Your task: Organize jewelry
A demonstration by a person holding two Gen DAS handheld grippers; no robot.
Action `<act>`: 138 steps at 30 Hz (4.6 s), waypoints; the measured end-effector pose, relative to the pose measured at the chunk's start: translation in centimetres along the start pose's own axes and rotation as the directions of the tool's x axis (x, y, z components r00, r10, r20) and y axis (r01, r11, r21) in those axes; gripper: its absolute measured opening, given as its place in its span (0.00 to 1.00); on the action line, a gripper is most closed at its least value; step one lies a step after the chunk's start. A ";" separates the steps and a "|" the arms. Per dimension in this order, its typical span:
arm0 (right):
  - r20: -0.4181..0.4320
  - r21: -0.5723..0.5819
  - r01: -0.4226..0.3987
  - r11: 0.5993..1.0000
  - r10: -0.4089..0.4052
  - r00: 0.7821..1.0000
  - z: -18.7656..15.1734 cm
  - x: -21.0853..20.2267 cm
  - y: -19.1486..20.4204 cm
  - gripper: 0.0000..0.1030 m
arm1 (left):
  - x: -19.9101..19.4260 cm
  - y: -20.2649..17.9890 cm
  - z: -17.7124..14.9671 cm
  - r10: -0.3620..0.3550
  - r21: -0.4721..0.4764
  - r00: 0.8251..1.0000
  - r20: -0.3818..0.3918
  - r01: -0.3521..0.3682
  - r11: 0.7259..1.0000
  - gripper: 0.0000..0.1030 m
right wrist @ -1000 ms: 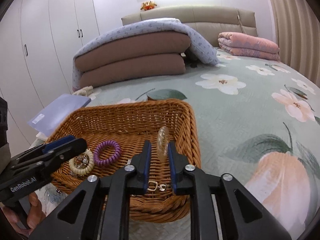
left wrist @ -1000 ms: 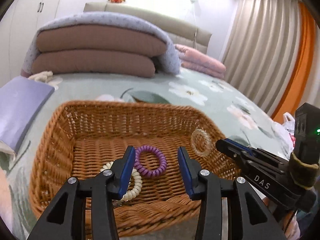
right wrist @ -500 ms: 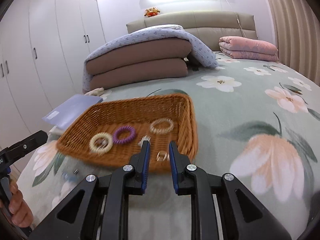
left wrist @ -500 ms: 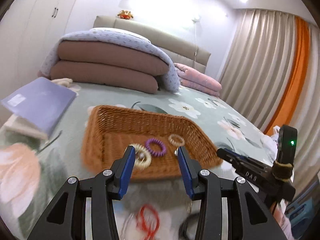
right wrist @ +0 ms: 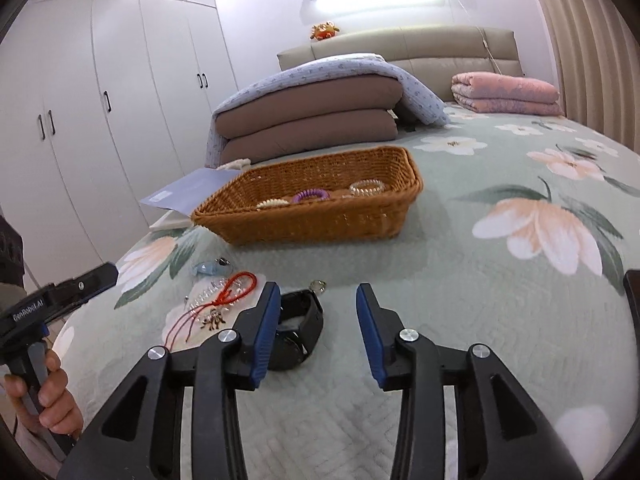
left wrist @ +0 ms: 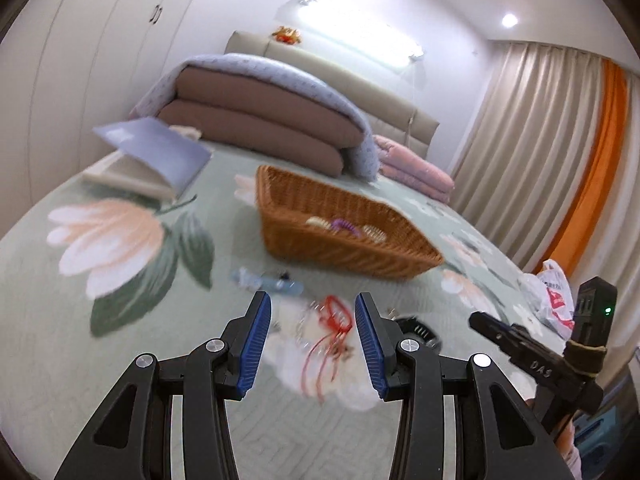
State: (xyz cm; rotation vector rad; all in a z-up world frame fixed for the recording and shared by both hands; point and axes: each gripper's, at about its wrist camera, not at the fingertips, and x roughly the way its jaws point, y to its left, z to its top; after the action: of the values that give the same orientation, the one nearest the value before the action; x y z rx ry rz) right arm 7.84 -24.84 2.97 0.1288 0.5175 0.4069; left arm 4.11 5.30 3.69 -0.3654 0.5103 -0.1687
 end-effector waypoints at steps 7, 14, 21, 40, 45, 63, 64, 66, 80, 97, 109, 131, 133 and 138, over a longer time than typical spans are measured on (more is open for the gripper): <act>-0.050 0.104 -0.046 0.994 0.051 0.997 0.2 1.3 -2.6 0.41 | 0.7 2.3 -0.7 0.013 -0.061 0.999 -0.030 -0.014 0.998 0.44; -0.095 0.118 -0.061 0.991 0.072 0.993 0.3 2.4 -3.0 0.41 | 2.6 2.6 -1.0 0.029 -0.076 0.994 -0.106 -0.038 0.996 0.44; -0.148 0.065 -0.068 0.996 0.077 0.986 0.6 3.5 -1.8 0.41 | 6.4 1.7 0.9 0.045 -0.042 0.978 -0.205 -0.054 0.998 0.44; -0.424 -0.077 -0.178 0.981 0.130 0.896 2.5 9.4 -1.3 0.41 | 11.9 2.4 1.3 -0.032 -0.108 0.955 -0.296 0.000 0.994 0.44; -0.429 -0.099 -0.163 0.982 0.106 0.897 2.1 9.5 -1.1 0.33 | 12.2 1.8 1.3 0.029 -0.060 0.955 -0.294 -0.049 0.997 0.34; -0.326 -0.114 -0.177 0.978 0.132 0.936 1.2 7.5 -0.7 0.07 | 9.9 0.0 1.0 0.065 0.045 0.982 -0.176 -0.058 0.997 0.01; -0.323 -0.111 -0.177 0.978 0.133 0.937 1.3 7.4 -0.8 0.07 | 9.4 -0.3 1.0 0.057 0.058 0.986 -0.156 -0.048 0.997 0.01; -0.311 -0.103 -0.180 0.978 0.140 0.940 1.4 7.2 -0.9 0.07 | 8.9 -0.8 1.1 0.049 0.074 0.990 -0.132 -0.039 0.996 0.01; -0.264 -0.060 -0.198 0.978 0.176 0.948 2.0 6.4 -1.8 0.08 | 8.2 0.6 1.9 -0.027 -0.018 0.994 -0.111 0.025 1.000 0.01; -0.280 -0.031 -0.214 0.976 0.197 0.939 1.8 6.7 -2.3 0.10 | 14.1 -2.1 1.8 -0.046 0.002 0.932 -0.360 0.050 0.999 0.07; -0.282 -0.051 -0.217 0.975 0.195 0.939 1.5 6.6 -1.9 0.10 | 15.7 -2.3 2.1 0.137 0.107 0.924 -0.357 -0.106 0.989 0.14; -0.265 -0.053 -0.229 0.972 0.207 0.942 1.7 6.3 -1.8 0.10 | 15.0 -2.4 2.4 0.055 0.116 0.954 -0.296 -0.022 0.993 0.11; -0.250 -0.032 -0.247 0.968 0.232 0.940 1.9 5.9 -2.3 0.10 | 13.6 -2.3 2.7 -0.033 0.077 0.964 -0.263 0.055 0.995 0.11; -0.214 0.007 -0.293 0.956 0.288 0.933 2.3 5.2 -2.9 0.10 | 10.4 -2.2 3.5 -0.218 -0.002 0.956 -0.198 0.222 0.975 0.11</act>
State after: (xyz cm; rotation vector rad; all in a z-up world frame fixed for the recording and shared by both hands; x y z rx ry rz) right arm 14.08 -25.38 1.92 0.1392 0.7085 0.7220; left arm 14.71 1.71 2.76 -0.3872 0.6625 -0.4295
